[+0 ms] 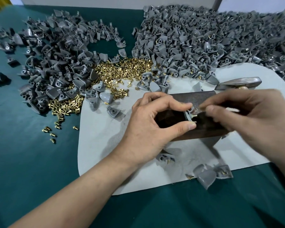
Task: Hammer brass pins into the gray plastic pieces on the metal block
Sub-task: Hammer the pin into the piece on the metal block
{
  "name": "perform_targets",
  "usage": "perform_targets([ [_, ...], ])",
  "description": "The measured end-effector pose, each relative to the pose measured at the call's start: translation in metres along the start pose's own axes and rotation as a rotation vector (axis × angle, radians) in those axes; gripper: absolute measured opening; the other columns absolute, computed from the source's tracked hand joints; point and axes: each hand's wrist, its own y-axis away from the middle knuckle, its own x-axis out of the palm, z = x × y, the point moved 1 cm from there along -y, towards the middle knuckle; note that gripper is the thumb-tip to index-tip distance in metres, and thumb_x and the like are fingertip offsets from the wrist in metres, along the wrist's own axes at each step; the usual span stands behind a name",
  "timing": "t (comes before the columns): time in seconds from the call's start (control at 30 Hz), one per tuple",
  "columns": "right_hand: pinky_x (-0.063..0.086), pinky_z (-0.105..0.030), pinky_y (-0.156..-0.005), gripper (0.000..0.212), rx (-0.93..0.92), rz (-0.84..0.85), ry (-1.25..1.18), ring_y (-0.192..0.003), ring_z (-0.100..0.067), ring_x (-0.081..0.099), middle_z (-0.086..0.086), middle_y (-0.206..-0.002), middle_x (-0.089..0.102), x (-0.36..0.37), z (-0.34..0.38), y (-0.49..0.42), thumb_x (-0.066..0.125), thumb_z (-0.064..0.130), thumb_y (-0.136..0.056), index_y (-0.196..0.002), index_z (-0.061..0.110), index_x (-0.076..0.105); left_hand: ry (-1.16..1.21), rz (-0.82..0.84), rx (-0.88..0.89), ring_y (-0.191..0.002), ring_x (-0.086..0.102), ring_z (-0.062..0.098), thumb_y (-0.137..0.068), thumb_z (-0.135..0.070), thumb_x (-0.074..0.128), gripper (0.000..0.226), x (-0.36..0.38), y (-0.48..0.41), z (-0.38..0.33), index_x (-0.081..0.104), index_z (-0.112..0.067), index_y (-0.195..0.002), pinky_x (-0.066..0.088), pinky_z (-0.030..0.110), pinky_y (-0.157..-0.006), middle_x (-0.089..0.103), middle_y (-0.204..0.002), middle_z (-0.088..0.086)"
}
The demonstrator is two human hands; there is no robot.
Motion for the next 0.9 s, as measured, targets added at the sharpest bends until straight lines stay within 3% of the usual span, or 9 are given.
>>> perform_targets([
  [0.07, 0.050, -0.017, -0.060, 0.014, 0.089, -0.139, 0.215, -0.065, -0.002, 0.062, 0.026, -0.072, 0.066, -0.024, -0.010, -0.001, 0.064, 0.055, -0.074, -0.081, 0.044, 0.069, 0.000, 0.012, -0.013, -0.121, 0.046, 0.017, -0.064, -0.033, 0.081, 0.027, 0.000, 0.000, 0.000, 0.071, -0.035, -0.090, 0.035, 0.049, -0.107, 0.067, -0.107, 0.007],
  [0.17, 0.048, -0.036, -0.051, 0.060, 0.425, -0.152, 0.488, -0.066, -0.019, 0.061, 0.016, -0.070, 0.061, -0.063, -0.045, 0.011, 0.049, 0.096, -0.042, -0.081, 0.052, 0.056, -0.013, 0.012, -0.007, -0.118, 0.051, 0.022, -0.068, -0.031, 0.080, 0.027, -0.001, 0.001, -0.001, 0.068, -0.037, -0.091, 0.038, 0.049, -0.104, 0.067, -0.108, 0.001],
  [0.23, 0.048, -0.038, -0.044, 0.057, 0.526, -0.110, 0.655, -0.061, -0.028, 0.060, 0.008, -0.062, 0.058, -0.061, -0.064, 0.019, 0.066, 0.082, -0.042, -0.076, 0.038, 0.052, -0.021, 0.028, 0.008, -0.114, 0.056, 0.023, -0.071, -0.027, 0.077, 0.030, -0.002, 0.002, -0.001, 0.062, -0.039, -0.094, 0.040, 0.050, -0.102, 0.067, -0.105, -0.004],
  [0.27, 0.051, -0.038, -0.053, 0.045, 0.512, -0.109, 0.712, -0.063, -0.030, 0.059, 0.006, -0.061, 0.058, -0.054, -0.068, 0.020, 0.074, 0.064, -0.052, -0.073, 0.032, 0.049, -0.017, 0.033, 0.012, -0.112, 0.057, 0.023, -0.073, -0.025, 0.076, 0.030, -0.002, 0.002, -0.001, 0.060, -0.038, -0.094, 0.041, 0.050, -0.101, 0.067, -0.105, -0.004],
  [0.37, 0.034, -0.029, -0.051, 0.018, 0.504, -0.132, 0.826, -0.071, -0.034, 0.057, -0.008, -0.071, 0.063, -0.040, -0.074, 0.018, 0.069, 0.033, -0.075, -0.078, 0.023, 0.054, -0.002, 0.027, -0.011, -0.112, 0.057, 0.021, -0.074, -0.025, 0.074, 0.029, -0.003, 0.003, 0.000, 0.054, -0.041, -0.090, 0.041, 0.051, -0.101, 0.068, -0.104, -0.005],
  [0.43, 0.026, -0.028, -0.047, 0.018, 0.542, -0.146, 0.842, -0.070, -0.034, 0.055, -0.016, -0.076, 0.061, -0.043, -0.068, 0.015, 0.061, 0.030, -0.082, -0.083, 0.012, 0.056, -0.002, 0.030, -0.008, -0.113, 0.056, 0.020, -0.075, -0.026, 0.072, 0.028, -0.003, 0.005, 0.000, 0.053, -0.041, -0.087, 0.041, 0.051, -0.100, 0.069, -0.102, -0.008],
  [0.53, 0.038, -0.029, -0.044, 0.025, 0.519, -0.200, 0.514, -0.047, -0.030, 0.054, -0.013, -0.057, 0.057, -0.049, -0.043, 0.022, 0.051, 0.020, -0.089, -0.075, 0.000, 0.054, -0.041, 0.036, 0.005, -0.114, 0.051, 0.017, -0.078, -0.026, 0.074, 0.019, -0.002, 0.005, 0.000, 0.056, -0.034, -0.082, 0.042, 0.052, -0.098, 0.067, -0.100, -0.016],
  [0.73, 0.035, -0.021, -0.033, 0.026, 0.368, -0.007, 0.134, -0.030, -0.019, 0.041, -0.001, -0.044, 0.041, -0.030, 0.027, 0.054, 0.048, 0.034, -0.087, -0.071, 0.013, 0.049, 0.003, 0.012, -0.017, -0.109, 0.059, 0.016, -0.081, -0.015, 0.071, 0.029, -0.003, 0.006, -0.001, 0.057, -0.037, -0.092, 0.050, 0.048, -0.094, 0.064, -0.109, -0.013],
  [0.9, 0.036, -0.023, -0.032, 0.029, 0.324, 0.016, 0.073, -0.030, -0.019, 0.043, -0.003, -0.045, 0.045, -0.018, 0.046, 0.068, 0.045, 0.033, -0.088, -0.072, 0.008, 0.043, -0.270, -0.002, 0.105, -0.122, 0.042, 0.007, -0.084, -0.023, 0.070, 0.018, 0.001, 0.003, -0.007, 0.066, -0.032, -0.099, 0.034, 0.047, -0.106, 0.054, -0.117, -0.025],
])
